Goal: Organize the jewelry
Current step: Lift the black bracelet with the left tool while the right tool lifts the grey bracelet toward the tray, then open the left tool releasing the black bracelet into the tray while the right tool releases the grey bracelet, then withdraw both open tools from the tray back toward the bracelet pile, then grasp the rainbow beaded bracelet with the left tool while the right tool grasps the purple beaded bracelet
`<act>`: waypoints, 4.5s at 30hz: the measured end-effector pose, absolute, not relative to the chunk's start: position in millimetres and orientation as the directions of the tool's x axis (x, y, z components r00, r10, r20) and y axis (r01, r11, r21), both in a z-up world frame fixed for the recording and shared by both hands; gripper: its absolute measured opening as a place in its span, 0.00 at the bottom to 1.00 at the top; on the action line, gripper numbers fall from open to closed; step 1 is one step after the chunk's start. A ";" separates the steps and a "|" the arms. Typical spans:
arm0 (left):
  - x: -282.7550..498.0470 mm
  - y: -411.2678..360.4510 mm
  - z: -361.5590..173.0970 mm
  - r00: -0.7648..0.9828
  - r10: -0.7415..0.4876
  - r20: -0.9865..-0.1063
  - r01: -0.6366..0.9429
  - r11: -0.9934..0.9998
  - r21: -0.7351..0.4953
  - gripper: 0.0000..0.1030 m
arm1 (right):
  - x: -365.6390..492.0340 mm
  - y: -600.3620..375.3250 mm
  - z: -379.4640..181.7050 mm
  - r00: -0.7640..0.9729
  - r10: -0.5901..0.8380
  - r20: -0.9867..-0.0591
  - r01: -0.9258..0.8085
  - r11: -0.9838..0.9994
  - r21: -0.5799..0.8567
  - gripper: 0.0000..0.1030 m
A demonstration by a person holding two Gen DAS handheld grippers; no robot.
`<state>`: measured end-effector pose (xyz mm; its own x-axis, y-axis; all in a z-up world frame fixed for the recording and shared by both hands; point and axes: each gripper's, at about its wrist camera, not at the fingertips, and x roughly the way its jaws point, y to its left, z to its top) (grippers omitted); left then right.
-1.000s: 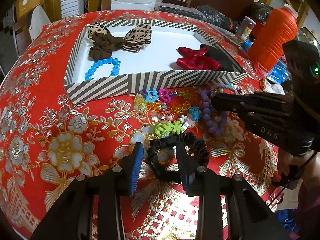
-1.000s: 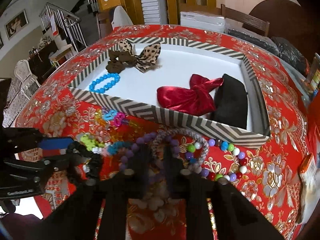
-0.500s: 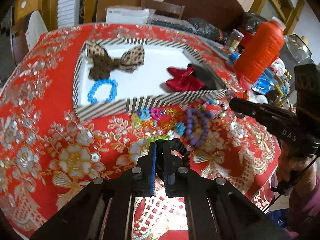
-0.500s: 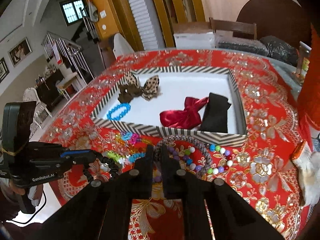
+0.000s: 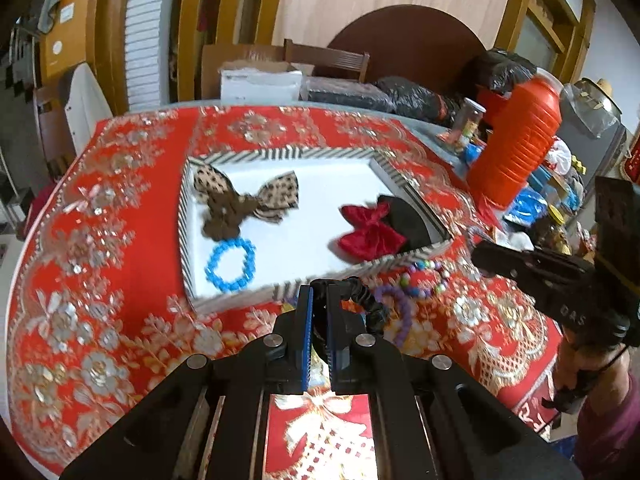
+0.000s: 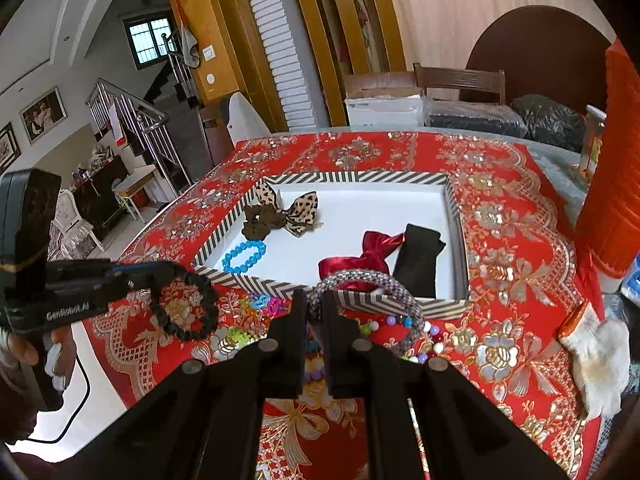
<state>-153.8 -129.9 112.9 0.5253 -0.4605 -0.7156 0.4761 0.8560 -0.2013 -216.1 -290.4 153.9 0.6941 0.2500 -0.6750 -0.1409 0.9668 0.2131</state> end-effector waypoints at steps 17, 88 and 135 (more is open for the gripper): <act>-112.7 -129.4 108.5 0.572 -0.404 -0.714 0.421 0.891 -0.167 0.04 | -197.2 -284.1 162.1 0.697 0.221 -0.682 -0.150 0.975 0.162 0.07; -62.9 -146.2 63.9 0.587 -0.316 -0.745 0.315 0.937 -0.149 0.26 | -87.7 -316.1 121.3 0.629 0.161 -0.761 -0.055 0.985 0.163 0.50; -130.3 -124.0 90.1 0.581 -0.379 -0.720 0.321 0.920 -0.224 0.26 | -220.4 -304.7 123.3 0.660 0.159 -0.734 -0.027 0.982 0.189 0.54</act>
